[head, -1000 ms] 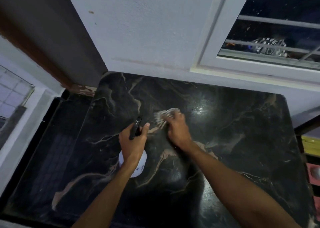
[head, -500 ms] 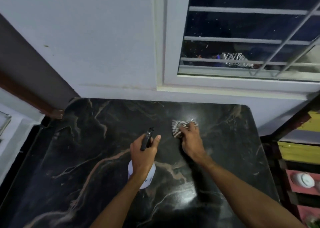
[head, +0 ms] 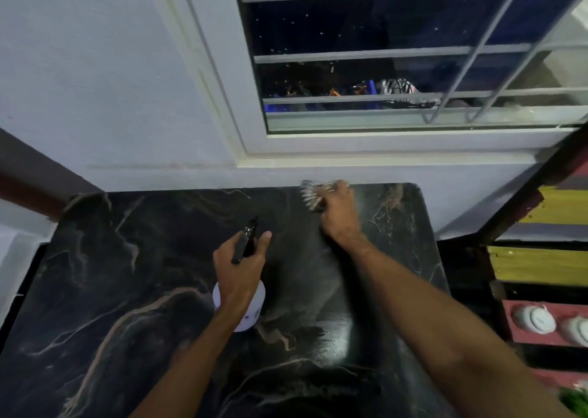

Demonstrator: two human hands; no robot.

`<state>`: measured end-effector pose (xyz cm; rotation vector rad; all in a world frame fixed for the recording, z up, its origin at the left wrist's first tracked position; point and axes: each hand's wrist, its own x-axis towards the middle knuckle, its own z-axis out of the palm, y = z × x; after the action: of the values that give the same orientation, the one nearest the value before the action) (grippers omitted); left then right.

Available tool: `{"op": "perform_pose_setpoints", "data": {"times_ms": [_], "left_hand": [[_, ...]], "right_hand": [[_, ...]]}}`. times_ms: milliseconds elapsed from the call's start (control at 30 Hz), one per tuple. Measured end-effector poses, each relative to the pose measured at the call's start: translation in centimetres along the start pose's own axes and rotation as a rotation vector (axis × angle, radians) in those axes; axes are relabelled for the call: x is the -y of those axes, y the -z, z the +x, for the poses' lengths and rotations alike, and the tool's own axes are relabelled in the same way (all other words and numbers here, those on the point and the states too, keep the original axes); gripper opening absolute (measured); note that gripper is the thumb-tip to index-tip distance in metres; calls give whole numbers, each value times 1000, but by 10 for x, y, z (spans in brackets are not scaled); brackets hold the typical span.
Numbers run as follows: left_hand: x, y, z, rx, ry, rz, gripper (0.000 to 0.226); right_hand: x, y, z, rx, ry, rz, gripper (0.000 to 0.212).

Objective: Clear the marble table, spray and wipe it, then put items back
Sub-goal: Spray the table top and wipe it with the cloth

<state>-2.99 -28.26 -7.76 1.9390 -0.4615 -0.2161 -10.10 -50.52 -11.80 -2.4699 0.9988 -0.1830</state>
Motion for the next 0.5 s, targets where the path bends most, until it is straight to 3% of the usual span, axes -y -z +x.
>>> {"op": "perform_pose_setpoints", "data": {"times_ms": [100,267,300,433,500], "left_hand": [[-7,-20,-13,31,-37,-24,51],[-28,-62,-39,125,-42,-36,53],[-31,-67,-44,129,-38,-37,53],[-45,-76,-67,121,-21,-29,48],[-50,-76,-82,107,-26,-24,50]], "right_hand": [[-70,36,-8,-46,-229,-11,65],[-89,38,-67,65,74,-25,68],[-100,45,-73,55,71,-15,67],[-132,61,-107,-94,-279,28,67],[-113,48,-144,-7,-109,8,67]]}}
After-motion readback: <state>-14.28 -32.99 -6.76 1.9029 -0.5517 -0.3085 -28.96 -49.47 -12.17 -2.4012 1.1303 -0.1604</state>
